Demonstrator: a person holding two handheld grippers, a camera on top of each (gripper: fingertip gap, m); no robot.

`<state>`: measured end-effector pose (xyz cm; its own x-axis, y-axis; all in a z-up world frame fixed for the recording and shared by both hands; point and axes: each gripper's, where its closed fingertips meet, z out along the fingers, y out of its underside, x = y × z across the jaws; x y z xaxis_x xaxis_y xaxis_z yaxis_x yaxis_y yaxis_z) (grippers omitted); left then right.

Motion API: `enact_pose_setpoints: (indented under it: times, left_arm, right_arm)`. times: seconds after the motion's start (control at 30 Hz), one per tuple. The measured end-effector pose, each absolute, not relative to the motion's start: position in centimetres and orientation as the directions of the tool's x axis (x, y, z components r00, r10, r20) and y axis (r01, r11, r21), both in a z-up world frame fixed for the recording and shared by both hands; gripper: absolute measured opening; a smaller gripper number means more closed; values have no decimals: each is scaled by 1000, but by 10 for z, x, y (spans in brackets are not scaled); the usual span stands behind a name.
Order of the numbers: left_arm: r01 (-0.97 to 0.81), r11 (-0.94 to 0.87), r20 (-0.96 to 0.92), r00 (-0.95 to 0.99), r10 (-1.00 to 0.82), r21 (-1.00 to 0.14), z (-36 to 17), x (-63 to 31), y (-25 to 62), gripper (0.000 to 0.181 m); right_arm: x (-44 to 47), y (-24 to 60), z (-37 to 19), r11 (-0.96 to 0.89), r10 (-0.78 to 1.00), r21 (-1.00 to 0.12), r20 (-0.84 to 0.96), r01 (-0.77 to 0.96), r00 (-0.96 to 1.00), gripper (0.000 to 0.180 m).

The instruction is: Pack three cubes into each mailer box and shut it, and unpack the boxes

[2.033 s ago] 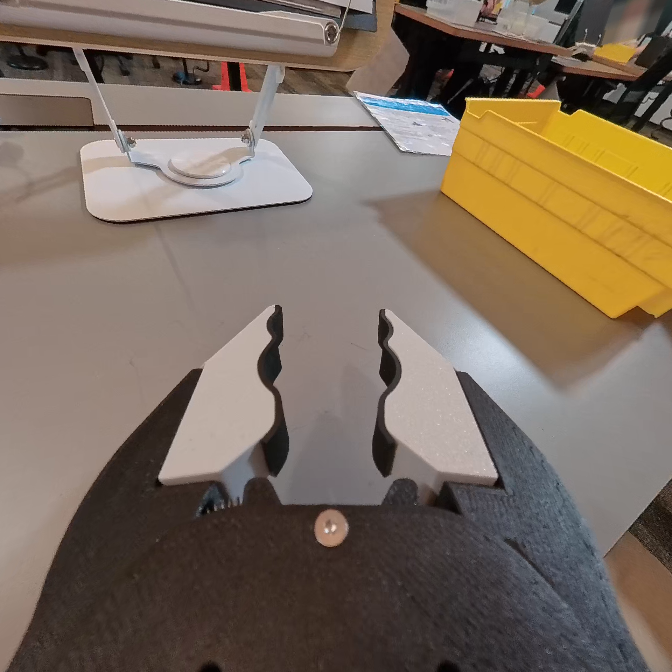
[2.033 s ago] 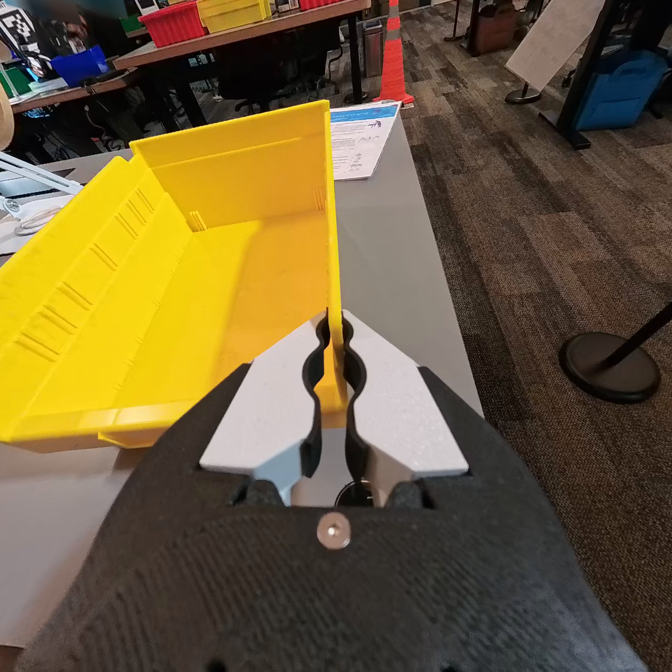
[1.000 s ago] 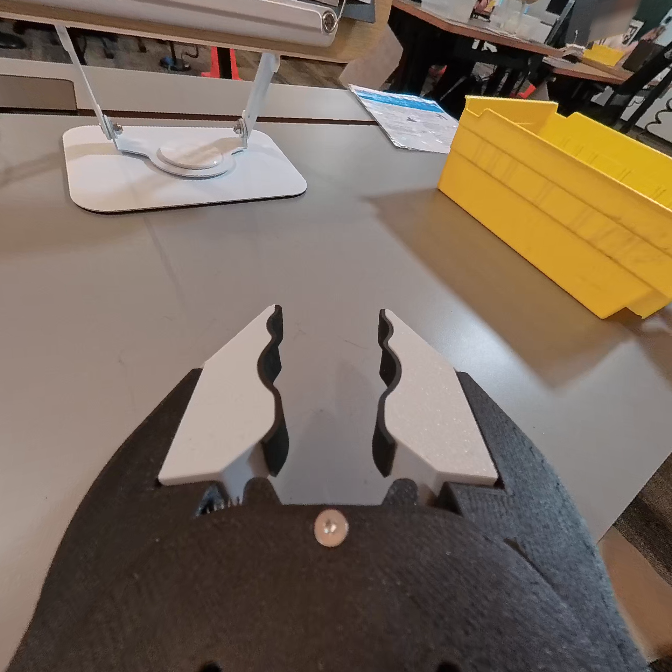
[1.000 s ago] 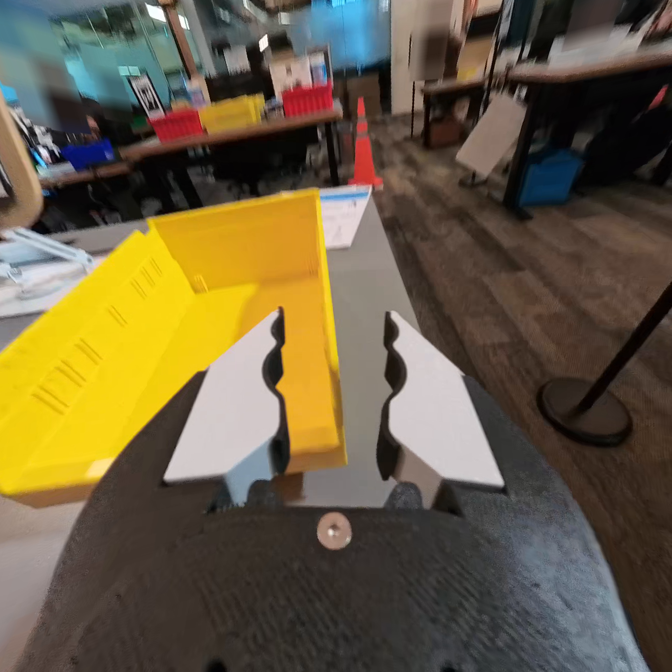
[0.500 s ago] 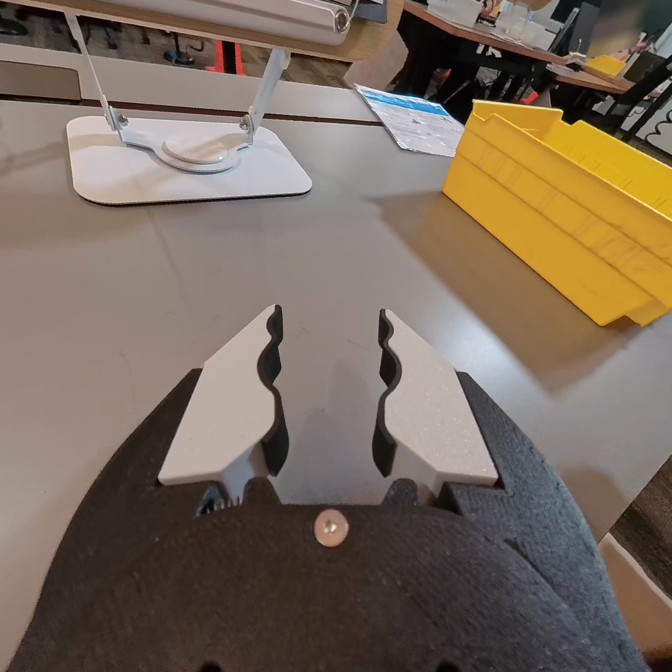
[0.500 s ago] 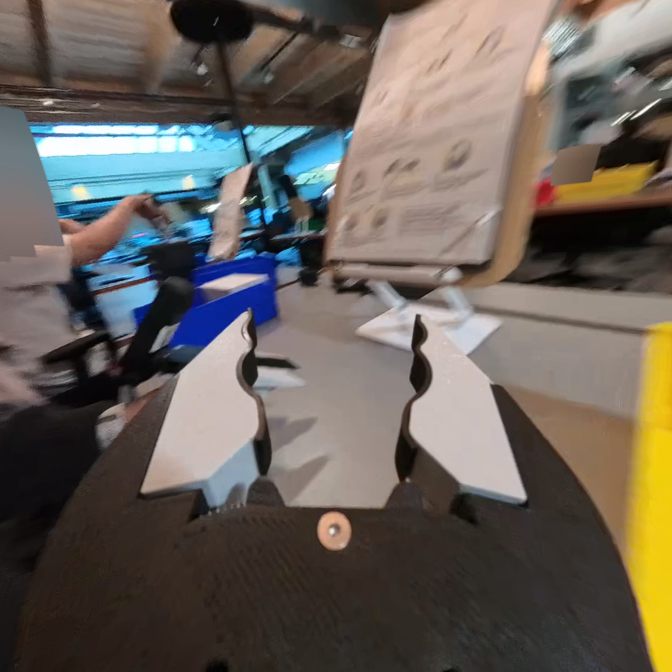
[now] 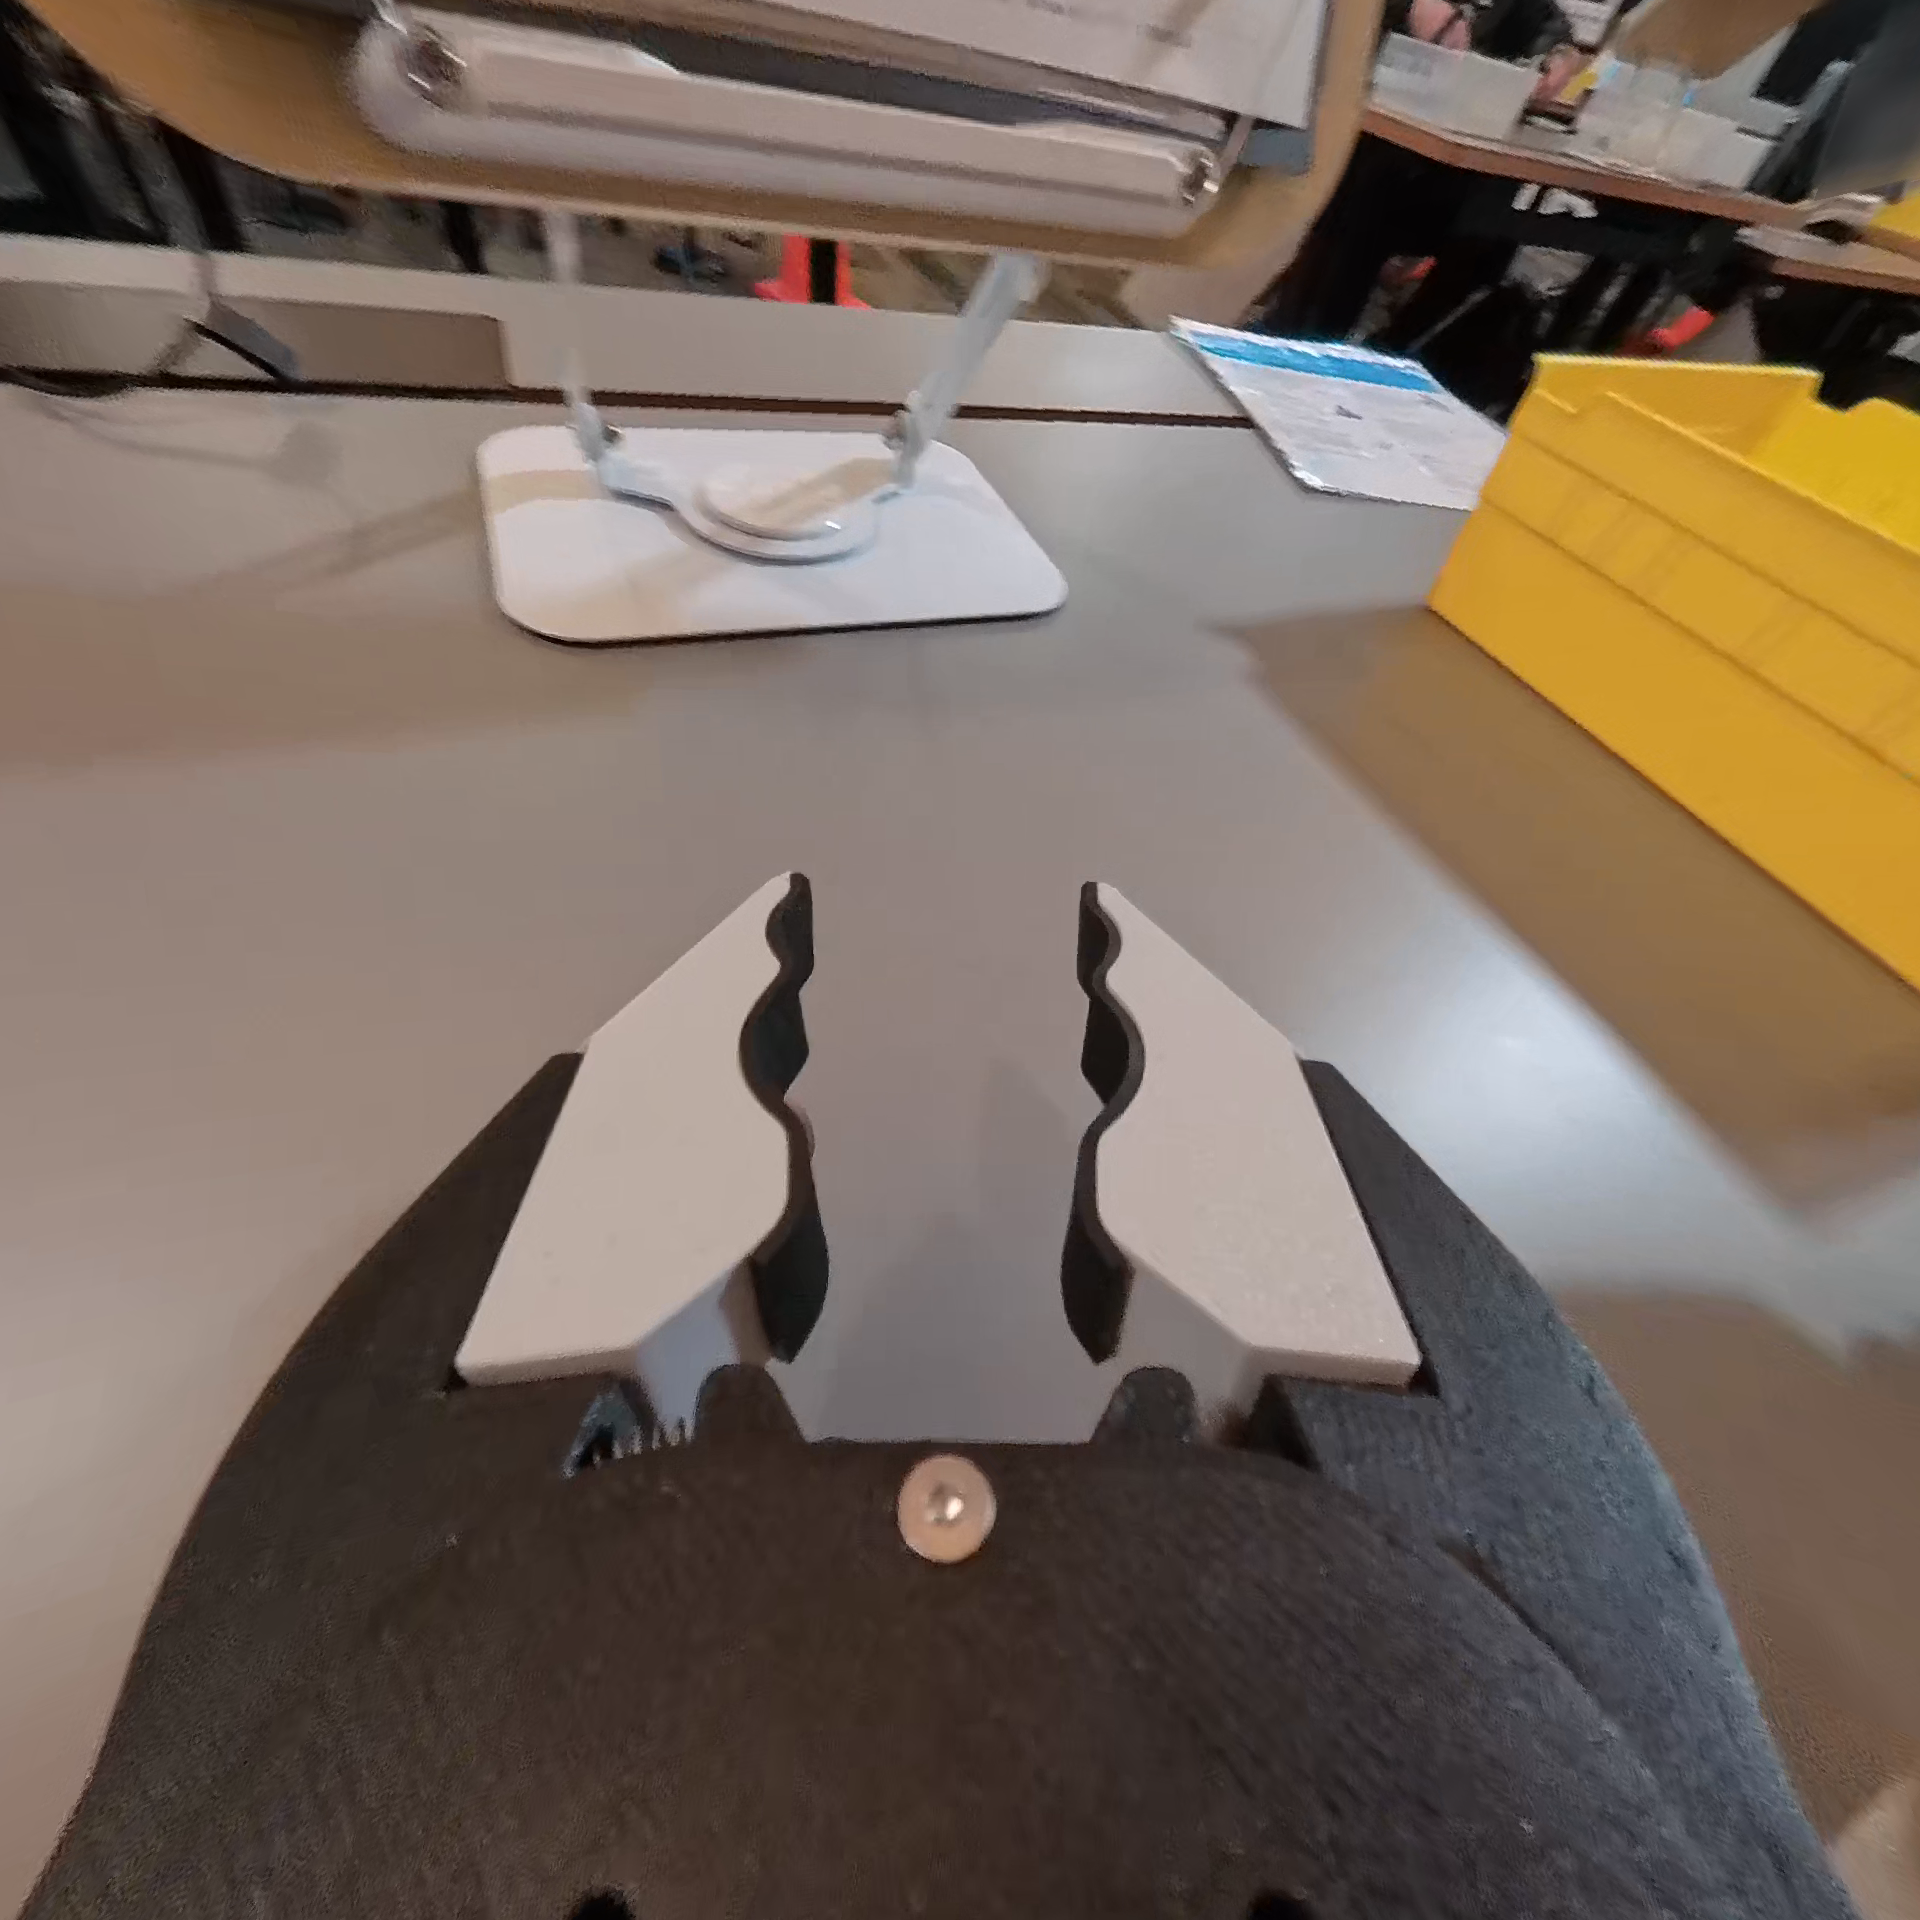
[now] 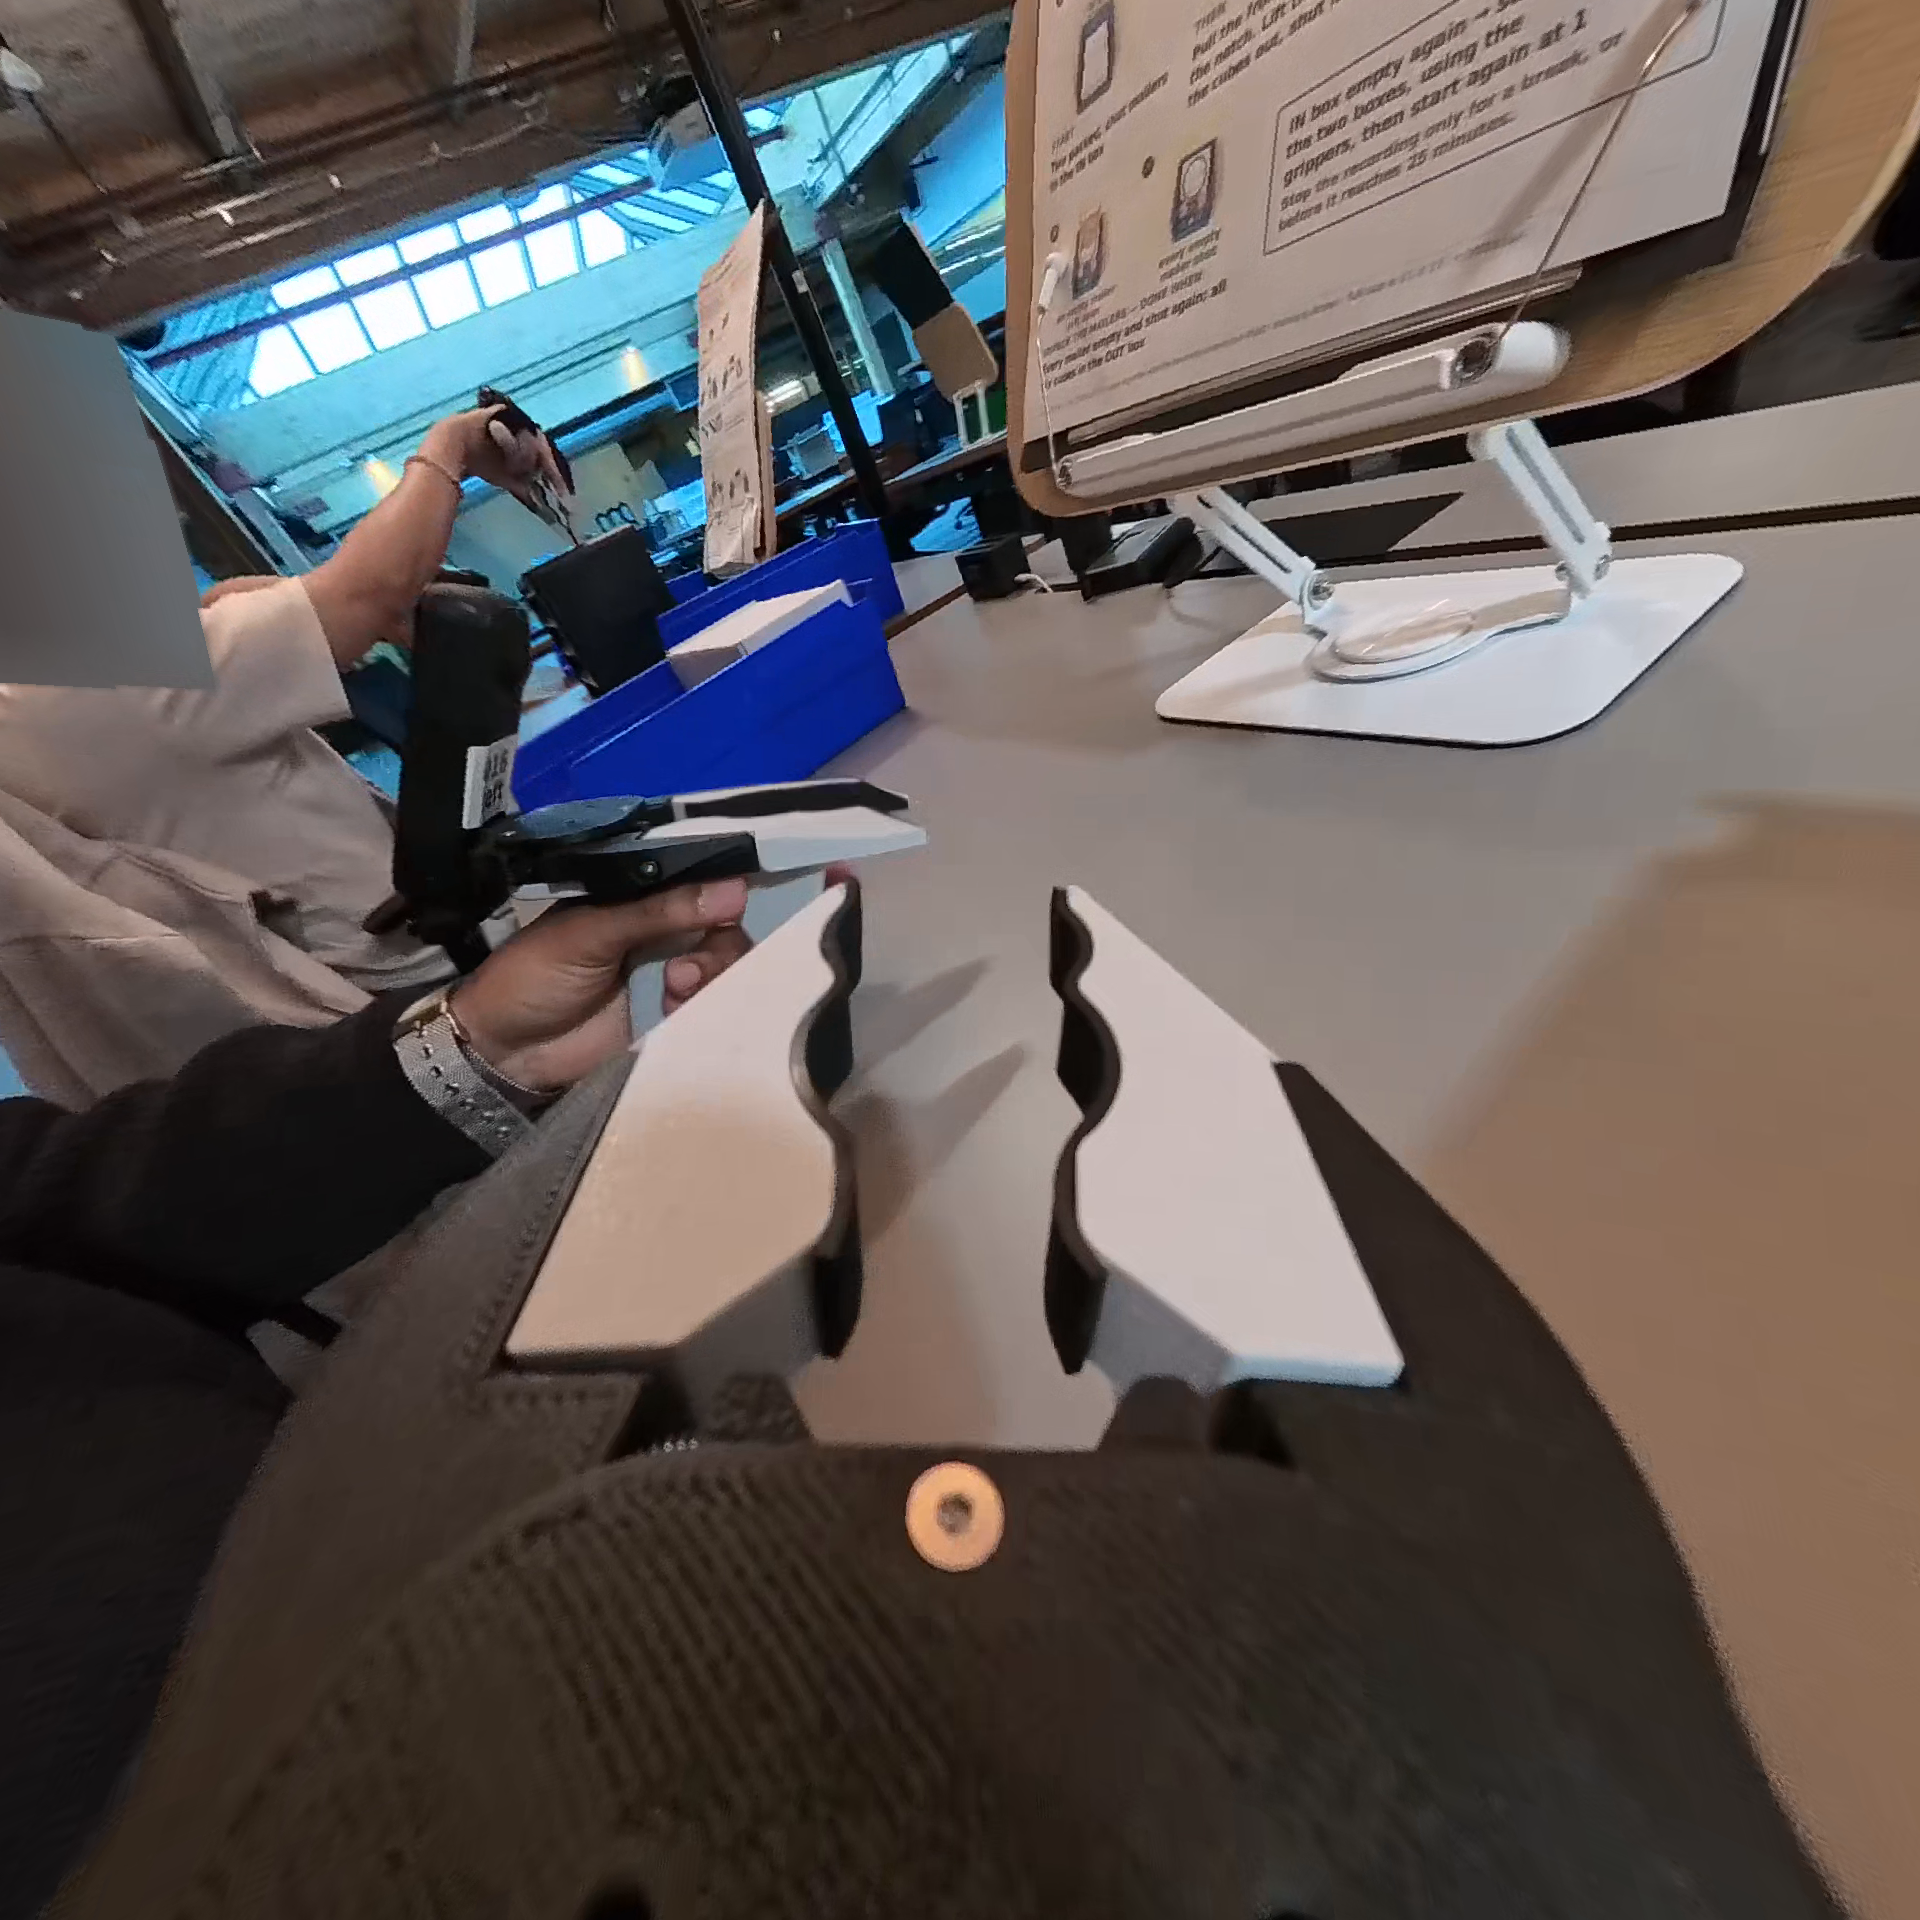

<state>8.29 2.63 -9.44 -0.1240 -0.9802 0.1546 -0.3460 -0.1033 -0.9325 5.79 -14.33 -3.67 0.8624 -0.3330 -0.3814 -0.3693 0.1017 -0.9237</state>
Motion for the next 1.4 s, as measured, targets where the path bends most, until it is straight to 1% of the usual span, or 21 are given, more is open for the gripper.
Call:
enact_pose_setpoints:
  times: [0.07,0.1,0.17,0.2,0.23,0.33,0.47,0.53,0.6,0.7,0.73,0.77,0.8,0.83,0.87,0.93,1.07,1.23,1.4]
  left_arm:
    - [-319,-97,124,-65,-990,-943,-89,82,46,52]
    - [-304,-101,115,-26,-993,-947,-87,81,58,57]
    - [-272,-123,109,64,-992,-954,-81,77,85,73]
    - [-261,-130,104,110,-988,-957,-79,75,98,84]
    - [-251,-132,94,158,-983,-959,-77,71,113,91]
    - [-204,-116,50,303,-952,-972,-67,55,159,94]
    - [-122,-28,-36,496,-868,-992,-37,18,219,93]
    - [-111,28,-87,571,-816,-993,-24,-5,248,88]
    - [-126,47,-116,620,-776,-991,-23,-25,277,84]
    - [-236,-25,-134,629,-766,-971,-52,-42,311,83]
    - [-283,-55,-133,602,-787,-958,-64,-43,314,78]
    - [-324,-76,-135,583,-801,-943,-75,-44,316,69]
    - [-349,-83,-144,577,-804,-933,-80,-45,318,51]
    - [-352,-78,-150,574,-805,-933,-82,-46,319,27]
    - [-345,-68,-147,560,-815,-936,-81,-46,317,13]
    - [-349,-75,-133,534,-835,-934,-83,-44,312,2]
    - [-359,-68,-141,526,-839,-931,-83,-46,312,2]
    - [-335,-124,-76,525,-848,-934,-82,-57,311,0]
    - [-354,-95,-113,523,-845,-930,-82,-67,309,1]
  right_arm:
    - [57,-136,-42,85,-301,-910,-412,-406,860,45]
    - [54,-130,-47,57,-281,-901,-429,-431,859,49]
    - [45,-116,-60,-19,-233,-880,-458,-475,858,55]
    - [39,-109,-65,-63,-204,-870,-468,-489,860,54]
    - [32,-103,-70,-105,-174,-861,-476,-497,862,52]
    - [19,-89,-78,-180,-115,-845,-490,-503,864,52]
    - [14,-79,-80,-207,-73,-834,-508,-511,858,51]
    - [14,-74,-79,-206,-54,-826,-526,-525,849,51]
    - [14,-70,-78,-202,-35,-815,-548,-543,836,51]
    - [12,-64,-77,-205,-8,-799,-575,-565,818,51]
    - [11,-62,-77,-210,-2,-796,-580,-568,815,51]
    - [10,-60,-78,-216,3,-794,-582,-568,813,51]
    - [9,-58,-79,-224,8,-793,-583,-567,813,50]
    - [7,-57,-80,-232,11,-793,-582,-564,813,50]
    - [6,-56,-81,-240,12,-793,-579,-560,815,50]
    - [5,-55,-82,-250,12,-796,-572,-552,820,50]
    - [5,-55,-80,-243,17,-795,-576,-555,817,50]
    - [4,-49,-79,-246,38,-786,-592,-567,805,49]
    - [1,-40,-80,-273,60,-784,-592,-557,804,49]
